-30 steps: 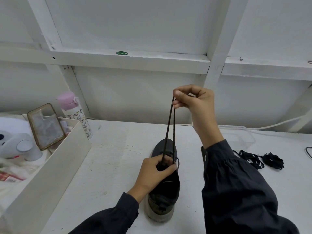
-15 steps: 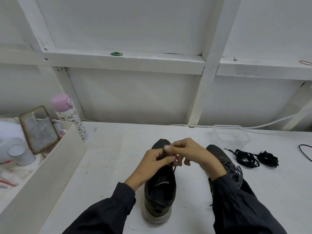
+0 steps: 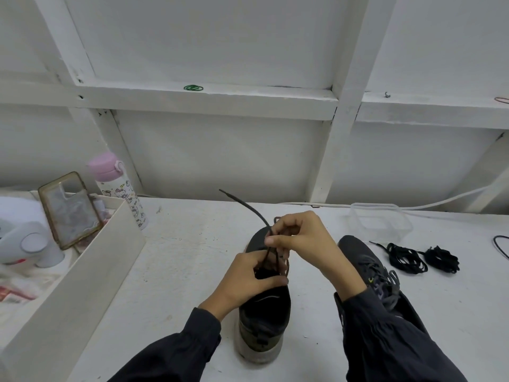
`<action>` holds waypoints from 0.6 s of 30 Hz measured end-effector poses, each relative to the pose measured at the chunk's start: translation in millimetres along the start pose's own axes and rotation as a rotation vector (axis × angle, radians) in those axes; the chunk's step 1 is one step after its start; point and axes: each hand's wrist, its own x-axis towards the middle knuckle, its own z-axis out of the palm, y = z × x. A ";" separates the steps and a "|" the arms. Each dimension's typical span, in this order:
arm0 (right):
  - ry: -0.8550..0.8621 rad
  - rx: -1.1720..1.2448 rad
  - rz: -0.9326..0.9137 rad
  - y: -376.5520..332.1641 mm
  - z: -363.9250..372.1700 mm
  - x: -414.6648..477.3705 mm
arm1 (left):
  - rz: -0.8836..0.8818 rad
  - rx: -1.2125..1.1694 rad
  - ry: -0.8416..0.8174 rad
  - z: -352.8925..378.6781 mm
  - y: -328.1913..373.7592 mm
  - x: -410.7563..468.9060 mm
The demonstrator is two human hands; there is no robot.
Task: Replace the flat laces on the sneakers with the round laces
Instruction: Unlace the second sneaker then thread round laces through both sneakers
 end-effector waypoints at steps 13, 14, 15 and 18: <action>0.113 0.297 -0.158 -42.7 -15.6 12.5 | 0.120 0.092 0.133 5.8 -10.1 -3.9; 0.096 0.292 -0.148 -41.8 -15.2 12.4 | 0.095 0.083 0.143 5.2 -13.3 -3.2; 0.086 0.282 -0.142 -41.1 -15.6 12.5 | 0.052 0.047 0.134 4.4 -16.2 -2.5; 0.076 0.270 -0.136 -42.0 -15.3 13.5 | -0.063 -0.047 0.068 5.5 -24.7 -1.2</action>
